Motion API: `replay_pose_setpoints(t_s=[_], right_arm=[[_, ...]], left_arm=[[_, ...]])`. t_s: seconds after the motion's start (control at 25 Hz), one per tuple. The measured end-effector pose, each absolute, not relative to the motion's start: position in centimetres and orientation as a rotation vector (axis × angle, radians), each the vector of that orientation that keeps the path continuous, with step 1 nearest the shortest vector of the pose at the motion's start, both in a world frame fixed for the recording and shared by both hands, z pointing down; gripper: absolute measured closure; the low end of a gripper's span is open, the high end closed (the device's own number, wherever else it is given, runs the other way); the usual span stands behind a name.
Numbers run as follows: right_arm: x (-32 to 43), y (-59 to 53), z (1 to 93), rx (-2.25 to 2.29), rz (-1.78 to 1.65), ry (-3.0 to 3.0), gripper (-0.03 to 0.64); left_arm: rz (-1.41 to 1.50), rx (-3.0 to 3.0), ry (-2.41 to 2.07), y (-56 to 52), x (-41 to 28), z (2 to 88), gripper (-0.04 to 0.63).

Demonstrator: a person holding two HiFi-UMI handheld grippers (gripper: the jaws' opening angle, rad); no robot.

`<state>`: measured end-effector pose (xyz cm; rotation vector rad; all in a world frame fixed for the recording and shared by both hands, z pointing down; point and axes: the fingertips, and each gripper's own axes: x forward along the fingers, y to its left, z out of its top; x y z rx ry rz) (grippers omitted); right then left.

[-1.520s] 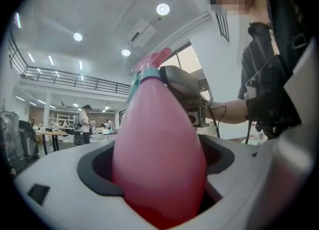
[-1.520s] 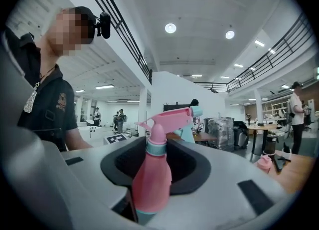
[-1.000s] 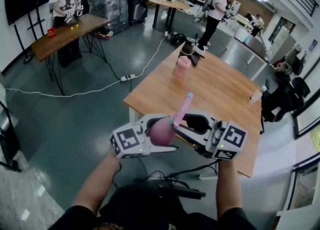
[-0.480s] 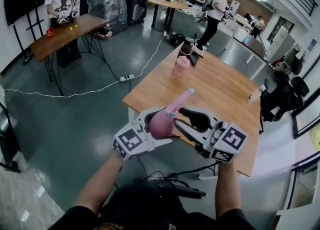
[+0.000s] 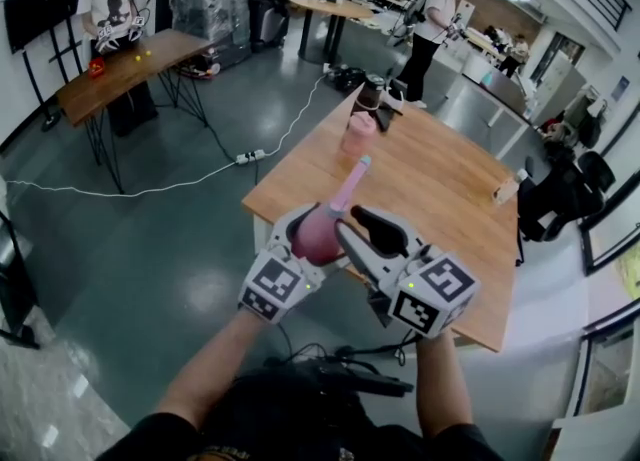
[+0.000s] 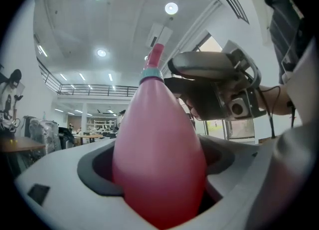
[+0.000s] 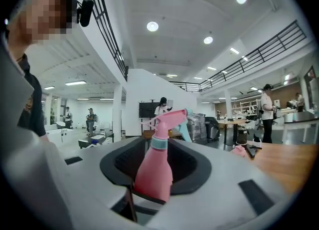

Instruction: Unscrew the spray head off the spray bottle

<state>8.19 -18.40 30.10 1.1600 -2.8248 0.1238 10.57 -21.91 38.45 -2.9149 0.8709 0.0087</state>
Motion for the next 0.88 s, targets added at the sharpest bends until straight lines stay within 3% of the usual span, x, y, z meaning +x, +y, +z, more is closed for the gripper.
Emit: replay_pose_setpoints(t_s=[0.88], right_arm=[[7.0,-20.8,30.5,1.355,0.186,-2.695,0.466]], left_arm=[[-0.035,-2.859,1.036,-23.2,9.8,38.8,0.152]])
